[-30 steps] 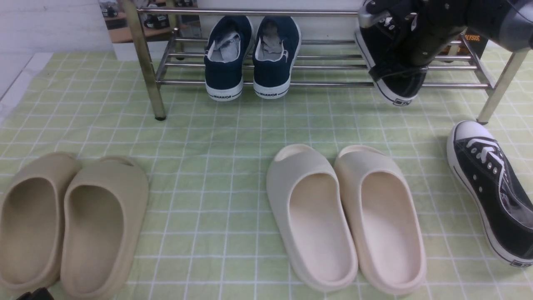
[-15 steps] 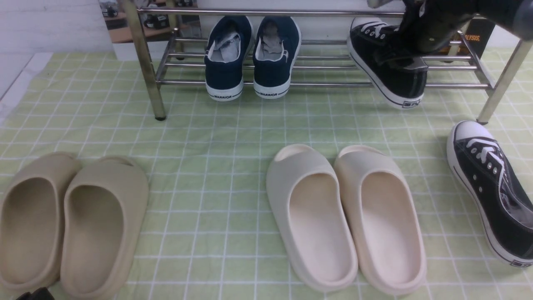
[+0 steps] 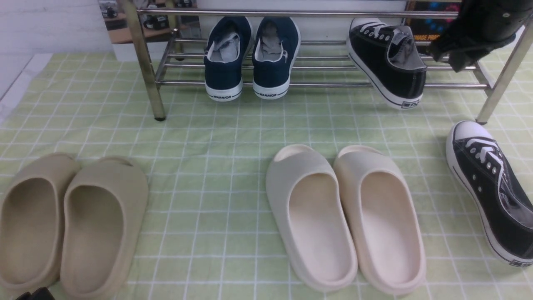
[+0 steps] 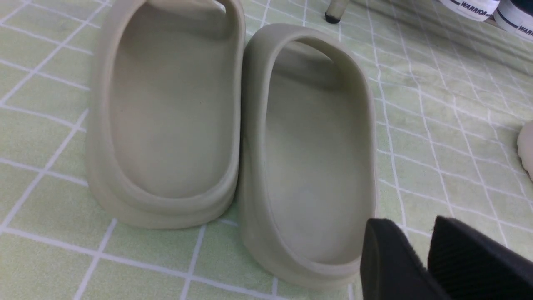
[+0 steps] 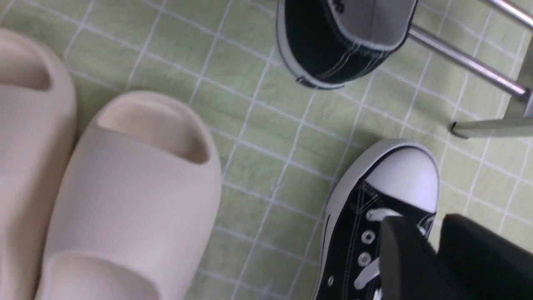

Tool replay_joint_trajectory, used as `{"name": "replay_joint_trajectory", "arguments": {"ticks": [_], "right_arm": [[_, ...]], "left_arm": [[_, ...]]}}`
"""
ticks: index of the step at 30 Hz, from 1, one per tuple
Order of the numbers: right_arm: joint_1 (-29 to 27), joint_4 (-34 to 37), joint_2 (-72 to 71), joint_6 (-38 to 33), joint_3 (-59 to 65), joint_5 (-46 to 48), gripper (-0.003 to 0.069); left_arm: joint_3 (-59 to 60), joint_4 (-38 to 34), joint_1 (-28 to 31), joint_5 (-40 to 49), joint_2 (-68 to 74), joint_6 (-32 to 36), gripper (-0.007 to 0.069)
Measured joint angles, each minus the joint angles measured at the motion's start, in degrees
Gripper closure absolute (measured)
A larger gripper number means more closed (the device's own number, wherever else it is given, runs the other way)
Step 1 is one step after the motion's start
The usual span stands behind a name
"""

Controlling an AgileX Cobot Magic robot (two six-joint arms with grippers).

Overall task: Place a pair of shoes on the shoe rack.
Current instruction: Use the right arm to put a shoe into the shoe rack, then use the right arm to grab the shoe closest to it

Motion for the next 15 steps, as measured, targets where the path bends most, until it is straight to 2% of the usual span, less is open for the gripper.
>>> {"name": "replay_joint_trajectory", "arguments": {"ticks": [4,6,15], "right_arm": [[-1.6,1.7,-6.8,1.1,12.2,0.1,0.0634],[-2.5,1.7,-10.4,2.6,19.6,0.1,0.0654],[-3.3,-0.6,-17.5,5.8,42.5,-7.3,0.0659]], "left_arm": [[0.0,0.0,0.0,0.0,0.0,0.0,0.0452],[0.0,0.0,0.0,0.0,0.0,0.0,0.0452],[0.0,0.0,0.0,0.0,0.0,0.0,0.0445]]}}
